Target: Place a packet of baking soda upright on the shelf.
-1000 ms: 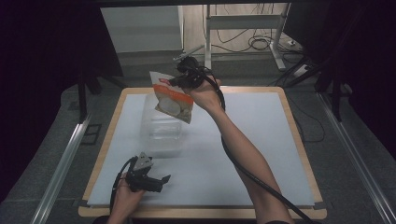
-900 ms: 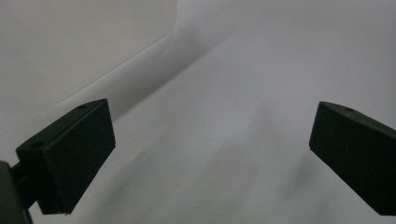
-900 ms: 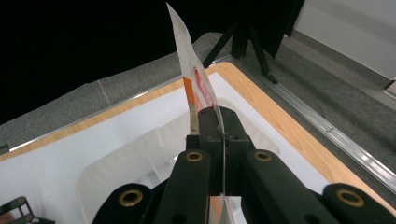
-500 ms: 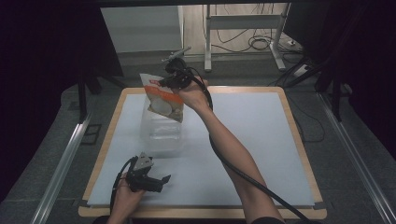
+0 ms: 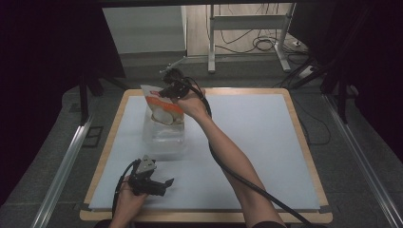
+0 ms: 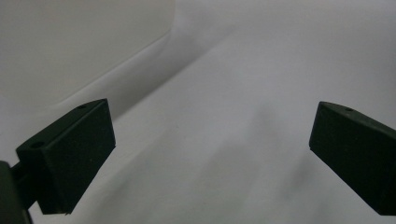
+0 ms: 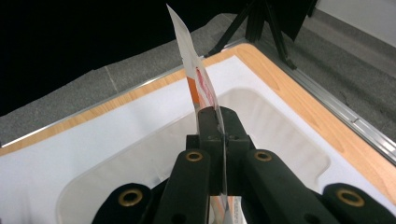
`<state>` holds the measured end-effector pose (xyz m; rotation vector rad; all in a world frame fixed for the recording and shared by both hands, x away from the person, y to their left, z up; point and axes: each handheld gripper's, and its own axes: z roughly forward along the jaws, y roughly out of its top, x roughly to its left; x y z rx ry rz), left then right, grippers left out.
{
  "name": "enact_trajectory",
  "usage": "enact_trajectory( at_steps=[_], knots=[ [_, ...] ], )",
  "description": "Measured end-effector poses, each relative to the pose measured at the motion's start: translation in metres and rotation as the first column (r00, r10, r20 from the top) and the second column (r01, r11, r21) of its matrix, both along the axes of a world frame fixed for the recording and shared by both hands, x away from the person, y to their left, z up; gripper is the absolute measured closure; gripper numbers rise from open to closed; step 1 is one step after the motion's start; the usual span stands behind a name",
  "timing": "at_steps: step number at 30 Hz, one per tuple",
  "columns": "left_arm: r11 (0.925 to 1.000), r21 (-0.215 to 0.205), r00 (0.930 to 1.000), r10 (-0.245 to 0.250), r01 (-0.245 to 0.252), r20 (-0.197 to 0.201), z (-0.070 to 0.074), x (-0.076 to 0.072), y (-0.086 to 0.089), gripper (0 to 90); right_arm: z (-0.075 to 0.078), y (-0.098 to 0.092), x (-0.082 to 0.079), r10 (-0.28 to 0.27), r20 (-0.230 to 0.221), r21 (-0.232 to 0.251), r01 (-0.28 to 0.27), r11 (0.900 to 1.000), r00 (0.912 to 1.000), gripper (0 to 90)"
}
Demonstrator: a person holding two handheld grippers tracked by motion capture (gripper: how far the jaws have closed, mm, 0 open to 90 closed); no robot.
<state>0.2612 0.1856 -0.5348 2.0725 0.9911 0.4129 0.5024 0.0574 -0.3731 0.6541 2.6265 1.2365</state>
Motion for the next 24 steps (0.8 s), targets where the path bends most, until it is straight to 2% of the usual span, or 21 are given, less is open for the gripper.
enact_trajectory(
  at_steps=[4, 6, 9, 13, 15, 19, 22, 24],
  knots=[
    [1.0000, 0.004, 1.0000, -0.002, 0.002, -0.001, 0.000, 0.000, -0.001, 0.3, -0.016, 0.005, -0.001, 0.004, 0.010, -0.044, -0.004, 0.999, 0.9999, 88.9],
    [1.0000, 0.006, 1.0000, -0.004, 0.004, 0.000, 0.000, 0.000, -0.001, 0.3, -0.018, 0.003, 0.000, -0.003, 0.009, -0.031, 0.003, 1.000, 1.0000, 88.8],
    [1.0000, 0.006, 1.0000, -0.003, 0.003, -0.001, 0.000, 0.000, -0.001, 0.3, -0.017, 0.000, 0.001, -0.005, 0.012, -0.037, 0.006, 0.999, 0.9999, 86.4],
    [0.9999, 0.009, 1.0000, -0.005, 0.005, -0.005, -0.001, 0.000, -0.001, 0.3, -0.012, -0.002, 0.001, -0.003, 0.007, -0.016, 0.003, 1.000, 1.0000, 69.2],
    [0.9999, 0.010, 1.0000, -0.005, 0.005, -0.005, -0.001, 0.000, -0.001, 0.3, -0.010, -0.005, 0.002, -0.006, -0.016, 0.012, 0.006, 1.000, 0.9998, 60.1],
    [0.9999, 0.012, 1.0000, -0.005, 0.006, -0.008, -0.001, 0.000, -0.001, 0.3, -0.007, -0.009, 0.000, -0.050, -0.013, 0.021, 0.050, 0.999, 0.9986, 45.2],
    [0.9998, 0.017, 0.9999, -0.008, 0.008, -0.011, -0.001, 0.000, -0.002, 0.3, -0.006, -0.010, -0.004, -0.030, 0.019, 0.017, 0.029, 0.999, 0.9994, 36.2],
    [0.9998, 0.018, 0.9999, -0.010, 0.010, -0.013, -0.002, 0.001, -0.002, 0.3, -0.007, -0.010, -0.007, -0.015, 0.052, -0.013, 0.015, 1.000, 0.9985, 33.4]
  ],
)
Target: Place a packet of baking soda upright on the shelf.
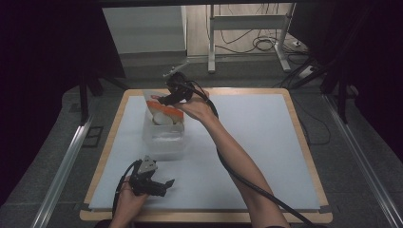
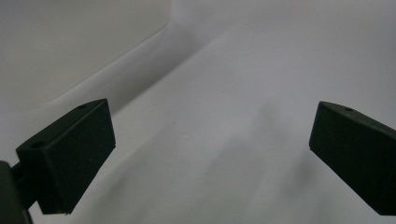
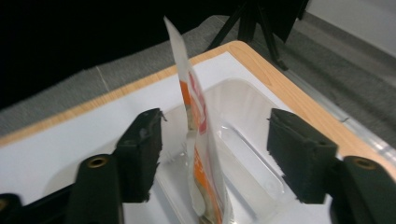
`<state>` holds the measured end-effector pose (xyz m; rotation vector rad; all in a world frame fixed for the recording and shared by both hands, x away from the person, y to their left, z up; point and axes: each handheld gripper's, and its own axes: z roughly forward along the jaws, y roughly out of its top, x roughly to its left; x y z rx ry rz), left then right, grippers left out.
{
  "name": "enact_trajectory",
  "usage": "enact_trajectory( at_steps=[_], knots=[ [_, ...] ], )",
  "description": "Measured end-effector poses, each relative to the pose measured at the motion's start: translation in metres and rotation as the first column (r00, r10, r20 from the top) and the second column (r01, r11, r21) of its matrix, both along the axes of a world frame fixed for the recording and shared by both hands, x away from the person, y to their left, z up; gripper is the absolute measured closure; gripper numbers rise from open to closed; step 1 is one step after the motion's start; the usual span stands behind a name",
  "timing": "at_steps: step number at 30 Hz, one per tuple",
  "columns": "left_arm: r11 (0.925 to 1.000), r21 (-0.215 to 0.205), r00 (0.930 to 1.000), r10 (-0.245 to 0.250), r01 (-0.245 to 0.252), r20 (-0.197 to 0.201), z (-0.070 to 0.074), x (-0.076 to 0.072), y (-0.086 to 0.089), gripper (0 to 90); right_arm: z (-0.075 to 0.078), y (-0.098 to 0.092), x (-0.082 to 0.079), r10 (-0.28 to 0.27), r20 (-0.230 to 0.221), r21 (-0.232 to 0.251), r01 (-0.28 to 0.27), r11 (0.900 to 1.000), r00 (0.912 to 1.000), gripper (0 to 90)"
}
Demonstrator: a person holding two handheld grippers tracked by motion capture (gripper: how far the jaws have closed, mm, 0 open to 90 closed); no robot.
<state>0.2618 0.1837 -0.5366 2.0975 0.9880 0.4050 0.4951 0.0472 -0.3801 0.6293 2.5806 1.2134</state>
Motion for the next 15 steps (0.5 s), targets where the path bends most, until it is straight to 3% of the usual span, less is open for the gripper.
enact_trajectory(
  at_steps=[6, 13, 15],
  knots=[
    [1.0000, 0.000, 1.0000, 0.002, -0.002, 0.000, 0.0000, -0.0001, 0.0004, 0.3, -0.0029, 0.0018, -0.0059, 0.014, 0.038, -0.058, -0.011, 0.998, 0.9992, 27.8],
    [1.0000, 0.002, 1.0000, -0.001, 0.001, 0.000, 0.0000, -0.0002, 0.0003, 0.3, -0.0083, -0.0010, -0.0092, 0.024, 0.021, -0.120, -0.022, 0.993, 0.9995, 27.7],
    [1.0000, 0.004, 1.0000, -0.002, 0.002, 0.000, 0.0003, -0.0001, 0.0007, 0.3, -0.0095, -0.0031, -0.0102, 0.027, 0.013, -0.119, -0.025, 0.993, 0.9996, 27.1]
  ],
)
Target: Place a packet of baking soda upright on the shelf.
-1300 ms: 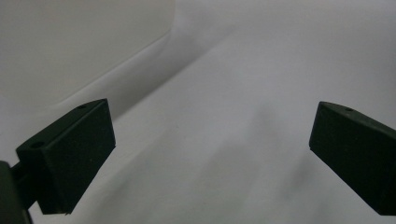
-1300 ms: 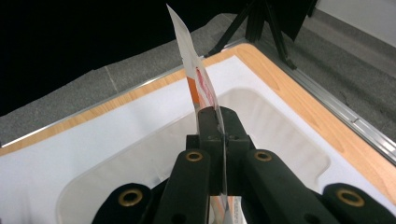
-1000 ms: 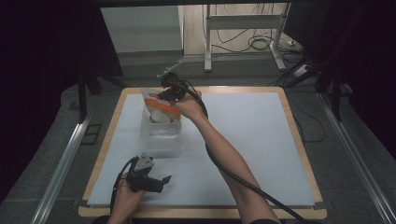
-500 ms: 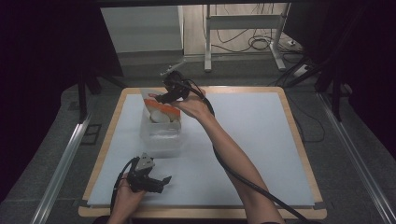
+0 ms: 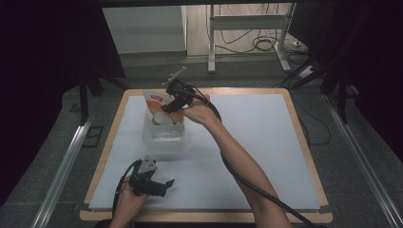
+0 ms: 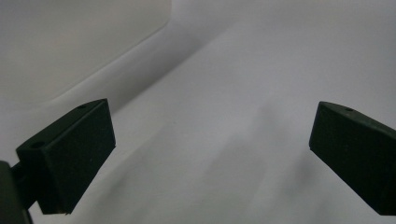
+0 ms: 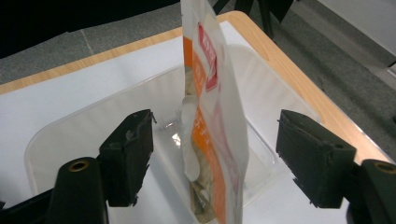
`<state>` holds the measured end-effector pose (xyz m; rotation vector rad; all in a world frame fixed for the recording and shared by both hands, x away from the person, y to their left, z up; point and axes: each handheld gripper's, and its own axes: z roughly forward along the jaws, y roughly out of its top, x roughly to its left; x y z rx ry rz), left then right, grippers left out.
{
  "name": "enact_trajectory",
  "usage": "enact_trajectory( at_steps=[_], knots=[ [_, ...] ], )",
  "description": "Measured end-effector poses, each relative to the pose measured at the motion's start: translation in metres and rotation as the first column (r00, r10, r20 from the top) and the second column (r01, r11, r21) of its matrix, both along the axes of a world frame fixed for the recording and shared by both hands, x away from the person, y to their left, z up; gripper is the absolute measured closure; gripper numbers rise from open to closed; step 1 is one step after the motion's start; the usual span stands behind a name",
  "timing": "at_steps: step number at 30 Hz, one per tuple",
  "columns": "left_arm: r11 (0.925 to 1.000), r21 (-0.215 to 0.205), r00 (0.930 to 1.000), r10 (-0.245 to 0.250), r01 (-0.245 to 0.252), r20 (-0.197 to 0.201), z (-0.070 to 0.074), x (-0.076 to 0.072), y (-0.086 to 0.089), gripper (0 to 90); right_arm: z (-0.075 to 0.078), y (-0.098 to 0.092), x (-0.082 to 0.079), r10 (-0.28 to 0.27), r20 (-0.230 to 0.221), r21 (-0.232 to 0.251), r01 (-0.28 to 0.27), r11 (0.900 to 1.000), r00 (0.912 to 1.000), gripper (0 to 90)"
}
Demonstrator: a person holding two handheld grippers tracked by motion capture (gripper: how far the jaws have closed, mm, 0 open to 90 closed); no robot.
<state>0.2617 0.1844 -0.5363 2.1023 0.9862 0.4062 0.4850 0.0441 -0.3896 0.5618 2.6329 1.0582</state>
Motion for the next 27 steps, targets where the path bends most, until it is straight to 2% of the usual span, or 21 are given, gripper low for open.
enact_trajectory(
  at_steps=[4, 8, 15, 20, 27],
  knots=[
    [1.0000, -0.001, 1.0000, 0.002, -0.002, 0.001, 0.000, 0.000, 0.000, 0.3, 0.000, -0.007, -0.004, 0.009, -0.004, 0.027, -0.009, 1.000, 1.0000, 25.3],
    [1.0000, 0.002, 1.0000, 0.001, -0.001, 0.000, 0.000, 0.000, 0.000, 0.3, 0.002, -0.017, -0.008, 0.018, -0.012, 0.071, -0.017, 0.997, 0.9998, 19.8],
    [1.0000, 0.001, 1.0000, 0.002, -0.002, 0.000, 0.000, 0.000, 0.000, 0.3, 0.003, -0.038, -0.021, 0.012, -0.011, 0.098, -0.011, 0.995, 0.9999, 10.5],
    [1.0000, 0.004, 1.0000, 0.000, 0.000, 0.001, 0.000, 0.000, -0.001, 0.3, 0.001, -0.061, -0.036, 0.014, -0.005, 0.108, -0.013, 0.994, 0.9999, 5.3],
    [1.0000, 0.001, 1.0000, 0.004, -0.004, 0.002, 0.000, 0.000, -0.001, 0.3, -0.009, -0.100, -0.060, 0.004, 0.008, 0.128, -0.005, 0.992, 1.0000, 2.8]
  ],
)
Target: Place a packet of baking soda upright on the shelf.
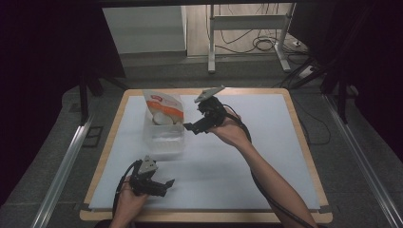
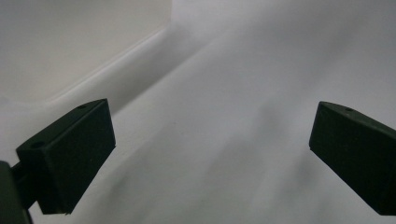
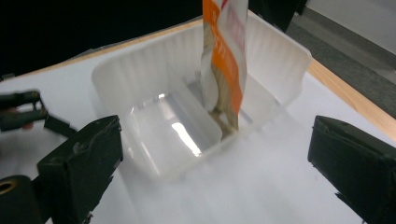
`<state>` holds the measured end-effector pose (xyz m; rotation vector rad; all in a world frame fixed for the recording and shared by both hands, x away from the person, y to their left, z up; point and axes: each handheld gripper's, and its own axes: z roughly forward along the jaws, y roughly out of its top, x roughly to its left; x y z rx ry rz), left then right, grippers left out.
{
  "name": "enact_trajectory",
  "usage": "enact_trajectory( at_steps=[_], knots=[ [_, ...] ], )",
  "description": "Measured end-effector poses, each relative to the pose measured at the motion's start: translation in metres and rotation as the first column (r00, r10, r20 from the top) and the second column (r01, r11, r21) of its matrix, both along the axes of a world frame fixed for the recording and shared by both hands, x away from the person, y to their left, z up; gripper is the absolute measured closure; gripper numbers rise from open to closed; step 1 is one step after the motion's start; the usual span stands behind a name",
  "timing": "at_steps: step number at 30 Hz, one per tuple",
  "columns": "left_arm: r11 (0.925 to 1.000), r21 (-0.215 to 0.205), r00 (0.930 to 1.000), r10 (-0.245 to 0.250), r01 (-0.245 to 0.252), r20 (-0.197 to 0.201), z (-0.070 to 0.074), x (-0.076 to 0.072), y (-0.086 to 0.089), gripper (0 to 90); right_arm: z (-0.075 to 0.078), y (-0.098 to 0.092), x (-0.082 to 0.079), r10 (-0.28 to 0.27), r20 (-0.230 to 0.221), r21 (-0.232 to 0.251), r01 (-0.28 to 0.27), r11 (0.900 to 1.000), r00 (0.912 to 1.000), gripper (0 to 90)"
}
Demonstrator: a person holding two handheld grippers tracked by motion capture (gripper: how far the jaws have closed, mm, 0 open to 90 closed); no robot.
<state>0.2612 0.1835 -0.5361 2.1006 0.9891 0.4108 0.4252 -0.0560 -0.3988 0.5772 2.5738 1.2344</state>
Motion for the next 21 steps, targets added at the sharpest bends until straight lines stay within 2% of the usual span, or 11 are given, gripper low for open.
enact_trajectory(
  at_steps=[6, 10, 15, 18, 19, 21],
  knots=[
    [1.0000, 0.000, 1.0000, 0.000, 0.000, -0.002, 0.000, 0.000, 0.000, 0.3, -0.011, -0.037, -0.026, -0.017, 0.001, 0.031, 0.017, 0.999, 0.9999, 2.0],
    [1.0000, -0.001, 1.0000, 0.001, -0.001, -0.001, 0.000, 0.000, -0.001, 0.3, -0.021, -0.063, -0.044, -0.028, 0.011, 0.033, 0.027, 0.999, 0.9996, 1.0],
    [1.0000, -0.001, 1.0000, 0.000, 0.000, -0.002, 0.000, 0.000, -0.001, 0.3, -0.032, -0.094, -0.063, -0.075, 0.015, 0.063, 0.074, 0.995, 0.9971, 1.1],
    [1.0000, 0.001, 1.0000, -0.001, 0.001, 0.001, 0.000, -0.001, -0.002, 0.3, -0.037, -0.109, -0.072, -0.107, 0.025, 0.025, 0.106, 0.994, 0.9940, 1.1],
    [1.0000, 0.000, 1.0000, -0.001, 0.001, 0.002, 0.000, -0.001, -0.002, 0.3, -0.038, -0.115, -0.076, -0.127, 0.033, 0.040, 0.125, 0.991, 0.9914, 1.1],
    [1.0000, -0.001, 1.0000, -0.003, 0.003, 0.004, 0.000, -0.001, -0.002, 0.3, -0.041, -0.124, -0.081, -0.143, 0.019, 0.066, 0.141, 0.988, 0.9896, 1.1]
  ],
)
